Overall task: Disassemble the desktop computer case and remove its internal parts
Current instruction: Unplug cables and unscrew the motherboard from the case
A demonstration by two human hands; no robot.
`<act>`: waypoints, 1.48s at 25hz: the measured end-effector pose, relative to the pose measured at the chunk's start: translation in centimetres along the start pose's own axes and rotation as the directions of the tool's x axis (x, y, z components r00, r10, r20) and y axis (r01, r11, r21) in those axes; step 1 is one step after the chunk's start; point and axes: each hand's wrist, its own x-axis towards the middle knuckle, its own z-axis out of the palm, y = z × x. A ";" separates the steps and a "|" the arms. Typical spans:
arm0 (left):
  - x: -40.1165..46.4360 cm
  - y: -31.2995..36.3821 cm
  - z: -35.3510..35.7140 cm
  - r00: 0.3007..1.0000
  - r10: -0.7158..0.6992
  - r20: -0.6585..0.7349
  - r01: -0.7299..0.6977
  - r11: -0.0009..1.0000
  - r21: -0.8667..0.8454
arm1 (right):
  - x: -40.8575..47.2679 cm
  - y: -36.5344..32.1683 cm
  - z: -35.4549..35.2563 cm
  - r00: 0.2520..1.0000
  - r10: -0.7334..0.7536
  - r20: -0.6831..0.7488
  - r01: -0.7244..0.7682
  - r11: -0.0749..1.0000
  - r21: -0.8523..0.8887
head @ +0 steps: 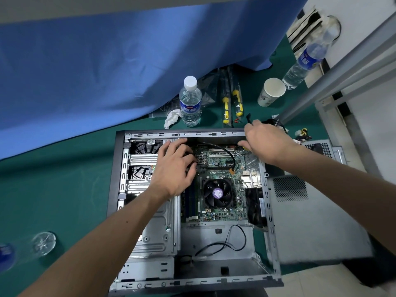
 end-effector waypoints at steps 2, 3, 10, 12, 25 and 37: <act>-0.1 0.0 0.0 1.000 -0.002 -0.003 0.002 1.000 -0.012 | -0.2 -0.7 -0.2 0.999 0.048 0.006 -0.046 0.991 -0.125; -0.1 0.0 0.0 1.000 0.000 -0.006 0.000 1.000 -0.024 | -0.2 -1.0 -0.4 0.999 0.054 0.000 -0.053 0.980 -0.190; -2.0 1.3 -0.2 0.920 -0.366 -0.141 0.349 0.928 -0.129 | 0.6 -0.3 -1.4 0.973 -0.224 0.058 0.231 0.952 -0.201; -3.4 1.4 0.3 0.877 -0.474 -0.081 0.467 0.879 -0.096 | 0.7 -0.2 -1.6 0.944 -0.320 0.082 0.330 0.927 -0.179; -3.7 1.5 0.6 0.901 -0.420 -0.105 0.423 0.906 0.013 | 0.4 0.2 -1.8 0.956 -0.281 0.084 0.289 0.952 -0.103; -3.8 1.6 0.3 0.903 -0.418 -0.100 0.421 0.907 0.018 | -0.7 1.0 -1.0 0.948 -0.303 0.097 0.317 0.922 -0.220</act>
